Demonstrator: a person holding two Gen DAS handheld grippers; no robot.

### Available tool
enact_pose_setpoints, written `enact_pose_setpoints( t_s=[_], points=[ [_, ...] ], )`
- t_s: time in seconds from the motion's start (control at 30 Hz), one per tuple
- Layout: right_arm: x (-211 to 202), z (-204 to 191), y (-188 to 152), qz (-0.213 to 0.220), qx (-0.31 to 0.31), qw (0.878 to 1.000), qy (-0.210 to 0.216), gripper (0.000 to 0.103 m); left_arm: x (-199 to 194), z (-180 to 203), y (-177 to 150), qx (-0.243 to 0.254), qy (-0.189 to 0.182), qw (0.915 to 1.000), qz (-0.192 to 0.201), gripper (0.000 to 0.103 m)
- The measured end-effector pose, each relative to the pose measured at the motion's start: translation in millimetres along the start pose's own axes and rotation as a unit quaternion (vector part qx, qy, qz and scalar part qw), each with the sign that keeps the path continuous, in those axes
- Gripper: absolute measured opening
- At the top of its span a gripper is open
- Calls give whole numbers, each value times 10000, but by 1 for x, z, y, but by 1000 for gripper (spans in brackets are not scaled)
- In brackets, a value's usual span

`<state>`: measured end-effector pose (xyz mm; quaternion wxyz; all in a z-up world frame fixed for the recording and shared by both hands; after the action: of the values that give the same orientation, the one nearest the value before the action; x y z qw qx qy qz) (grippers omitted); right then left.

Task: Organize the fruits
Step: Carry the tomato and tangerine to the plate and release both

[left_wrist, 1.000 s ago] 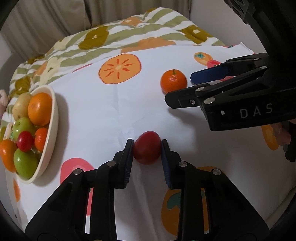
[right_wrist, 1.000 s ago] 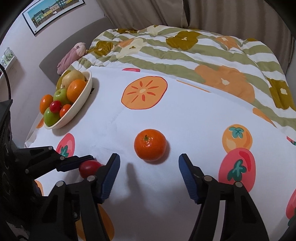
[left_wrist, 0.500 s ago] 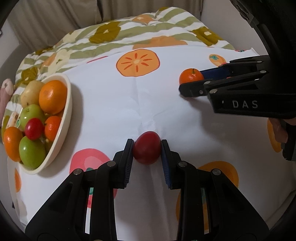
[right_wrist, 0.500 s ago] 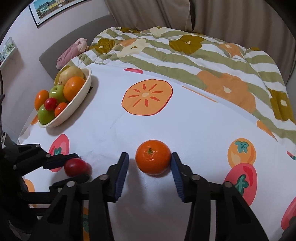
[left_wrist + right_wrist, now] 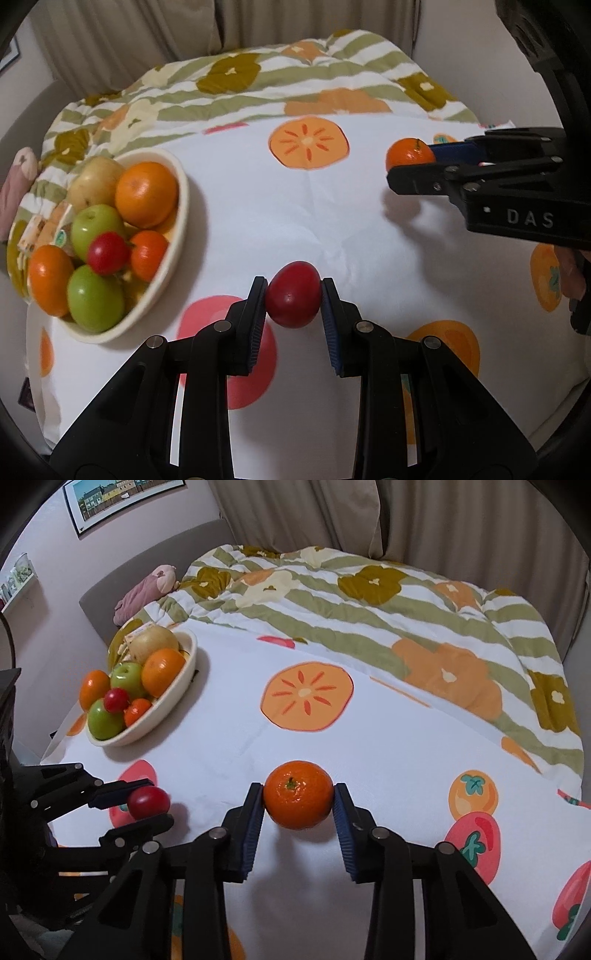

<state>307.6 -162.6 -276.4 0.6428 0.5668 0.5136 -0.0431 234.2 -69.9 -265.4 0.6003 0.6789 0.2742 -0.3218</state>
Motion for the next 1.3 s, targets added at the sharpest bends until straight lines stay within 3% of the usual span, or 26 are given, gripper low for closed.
enact_pose_setpoints(
  t_s=[0.33,0.73,1.07,1.3],
  points=[
    [-29,-38,32,255,-61,9995,-172,35,-34,-35,29,-111,-50,9990,424,33],
    [-21,-113,82,546,139,9982,-189,35,-64,-121,60,-72,14,9966,821,33],
    [24,-161,107,551,451,9971,-255,35,-40,-196,68,31,-66,9971,754,33],
    [53,-170,107,490,717,9952,-444,35,-6,-216,59,130,-304,9984,455,33]
  ],
)
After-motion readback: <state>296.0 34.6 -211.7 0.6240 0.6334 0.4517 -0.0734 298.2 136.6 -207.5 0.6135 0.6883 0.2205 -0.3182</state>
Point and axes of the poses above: each gripper's, at about its wrist camera, not at the fingertips, and x roughly the way its jaws point, z to its right, y to its top, the point moved 8 cm from there along x, roughly the way its jaws point, and after that the axes turned 10 degrees about z, right-handed, at the moved point
